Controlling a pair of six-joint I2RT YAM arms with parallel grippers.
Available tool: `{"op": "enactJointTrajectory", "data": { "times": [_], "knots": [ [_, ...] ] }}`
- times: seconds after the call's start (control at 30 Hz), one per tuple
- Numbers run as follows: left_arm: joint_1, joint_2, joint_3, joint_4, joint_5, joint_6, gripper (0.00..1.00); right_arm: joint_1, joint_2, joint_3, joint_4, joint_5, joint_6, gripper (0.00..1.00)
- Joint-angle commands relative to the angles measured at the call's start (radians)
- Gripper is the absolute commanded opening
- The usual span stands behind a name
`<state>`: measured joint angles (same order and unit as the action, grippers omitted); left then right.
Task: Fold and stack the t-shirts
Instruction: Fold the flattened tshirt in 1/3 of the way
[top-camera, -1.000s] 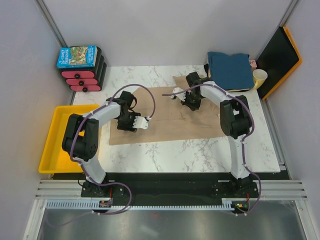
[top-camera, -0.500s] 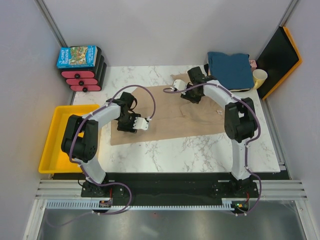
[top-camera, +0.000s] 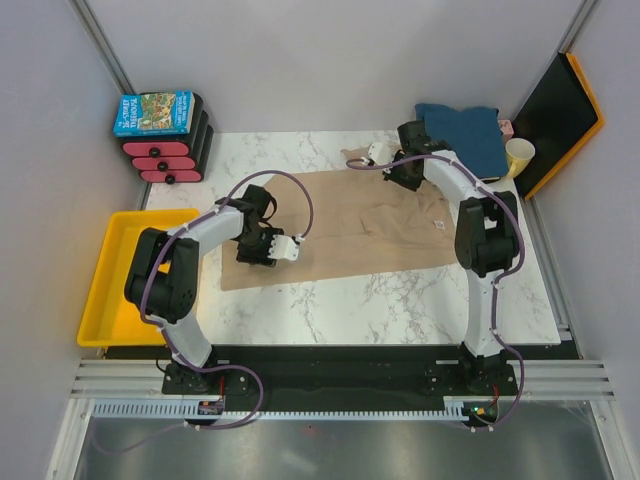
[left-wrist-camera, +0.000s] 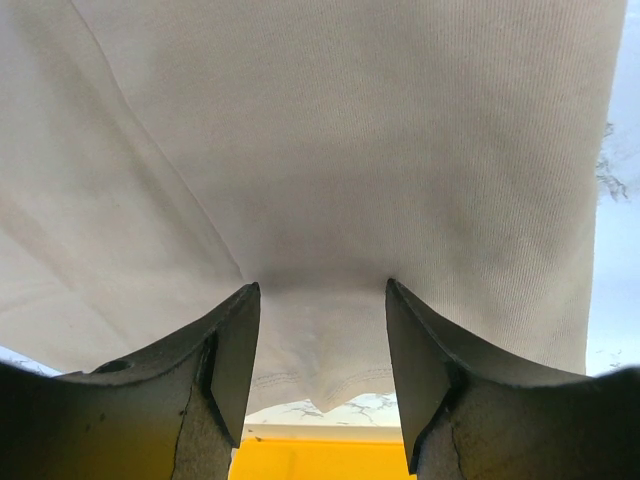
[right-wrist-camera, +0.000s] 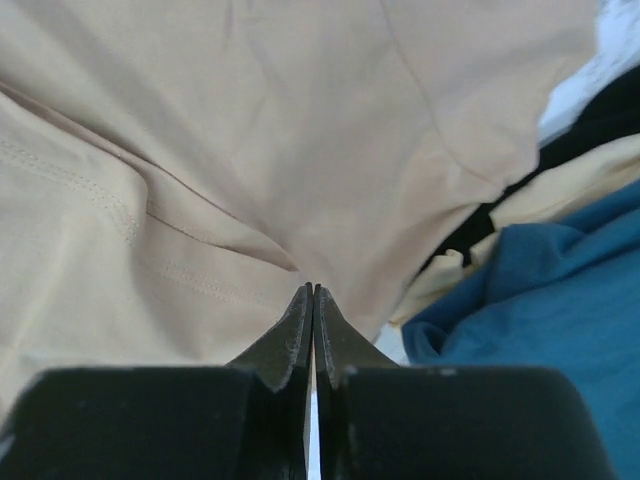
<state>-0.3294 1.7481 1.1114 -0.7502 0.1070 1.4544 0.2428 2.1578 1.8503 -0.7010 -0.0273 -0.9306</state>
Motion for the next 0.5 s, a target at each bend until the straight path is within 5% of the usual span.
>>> {"op": "enactJointTrajectory", "data": {
  "times": [0.0,0.47],
  "knots": [
    [-0.005,0.014,0.021,0.018,0.005,-0.028,0.60,0.003,0.043,0.036,0.000,0.015,-0.016,0.04],
    [-0.005,0.036,0.037,0.017,0.006,-0.032,0.60,-0.010,0.022,0.026,-0.046,0.029,-0.053,0.02]
  ]
}}
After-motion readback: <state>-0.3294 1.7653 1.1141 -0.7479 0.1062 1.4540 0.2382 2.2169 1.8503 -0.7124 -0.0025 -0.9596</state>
